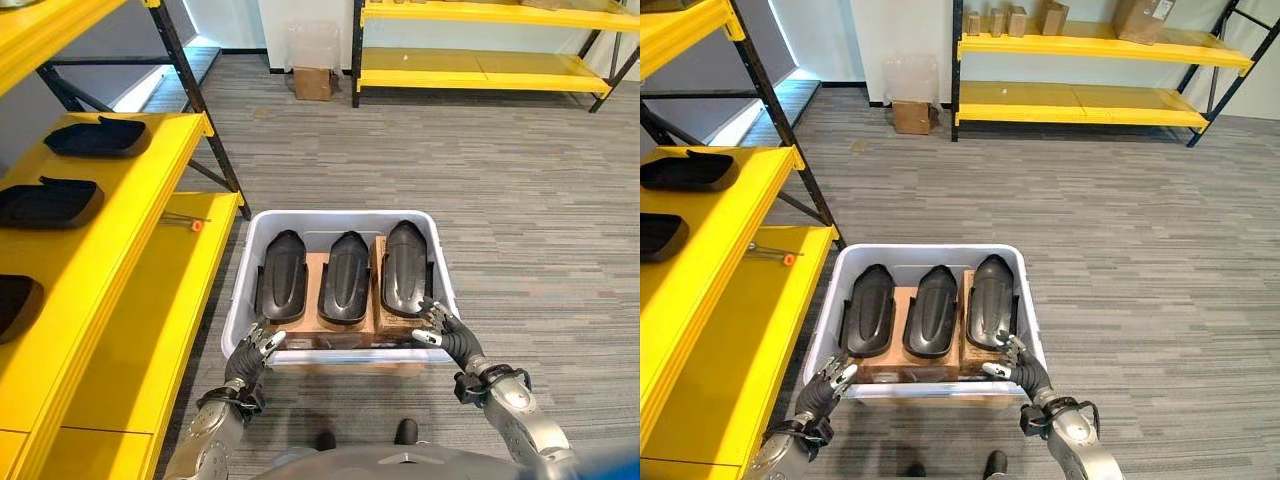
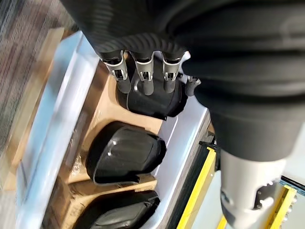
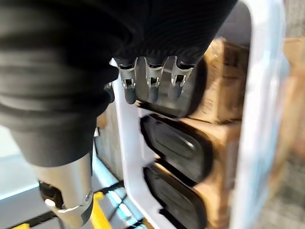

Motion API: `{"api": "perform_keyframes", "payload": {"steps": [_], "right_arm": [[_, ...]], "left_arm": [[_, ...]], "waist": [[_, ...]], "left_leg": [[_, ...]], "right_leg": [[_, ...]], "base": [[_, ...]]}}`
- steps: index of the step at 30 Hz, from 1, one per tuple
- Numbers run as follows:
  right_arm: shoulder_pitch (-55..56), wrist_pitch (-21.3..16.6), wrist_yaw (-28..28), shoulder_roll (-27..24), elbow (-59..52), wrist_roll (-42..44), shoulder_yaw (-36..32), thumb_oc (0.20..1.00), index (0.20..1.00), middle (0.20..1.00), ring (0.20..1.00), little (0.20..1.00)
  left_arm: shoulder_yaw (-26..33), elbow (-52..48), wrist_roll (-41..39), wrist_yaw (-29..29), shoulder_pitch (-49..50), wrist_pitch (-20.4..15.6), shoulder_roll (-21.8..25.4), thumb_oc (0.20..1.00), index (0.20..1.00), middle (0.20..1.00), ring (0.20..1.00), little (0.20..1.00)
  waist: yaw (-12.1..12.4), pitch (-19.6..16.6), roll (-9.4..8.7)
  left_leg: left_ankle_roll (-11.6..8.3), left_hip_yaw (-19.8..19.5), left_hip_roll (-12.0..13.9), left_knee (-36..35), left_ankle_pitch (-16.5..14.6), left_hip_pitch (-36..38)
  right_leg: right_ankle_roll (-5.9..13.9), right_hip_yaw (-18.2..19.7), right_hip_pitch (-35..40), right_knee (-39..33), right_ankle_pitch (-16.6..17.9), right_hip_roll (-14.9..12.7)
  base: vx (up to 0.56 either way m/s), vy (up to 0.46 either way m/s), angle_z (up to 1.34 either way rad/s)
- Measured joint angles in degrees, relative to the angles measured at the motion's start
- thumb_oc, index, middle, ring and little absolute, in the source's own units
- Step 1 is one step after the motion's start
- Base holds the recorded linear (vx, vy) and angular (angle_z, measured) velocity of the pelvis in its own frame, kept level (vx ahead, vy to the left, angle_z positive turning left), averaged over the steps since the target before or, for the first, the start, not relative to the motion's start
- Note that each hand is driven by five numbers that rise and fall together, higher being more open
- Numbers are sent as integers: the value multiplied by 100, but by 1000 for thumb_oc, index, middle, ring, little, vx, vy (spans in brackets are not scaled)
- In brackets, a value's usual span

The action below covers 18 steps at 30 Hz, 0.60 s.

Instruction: Move parts from the plastic box to the shelf.

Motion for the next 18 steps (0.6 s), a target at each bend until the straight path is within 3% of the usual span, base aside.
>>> {"api": "perform_keyframes", "payload": {"steps": [11,18], "right_arm": [[-737,-295,-294,-113,-625,91,-50,1000,1000,1000,1000,1000],[-2882,-627,-1079,88,41,36,182,1000,1000,1000,1000,1000]], "left_arm": [[18,-770,-67,2,-253,-185,-34,1000,1000,1000,1000,1000],[-264,-955,-296,161,-1700,-652,-96,1000,1000,1000,1000,1000]], "waist": [[-44,189,52],[29,923,215]], "left_leg": [[-166,153,168,12,57,-497],[-244,239,170,281,205,-1368]], "right_leg": [[-173,127,-538,2,80,173],[-336,179,-1399,109,312,180]], "base": [[-21,-53,-7],[-152,11,-5]]}}
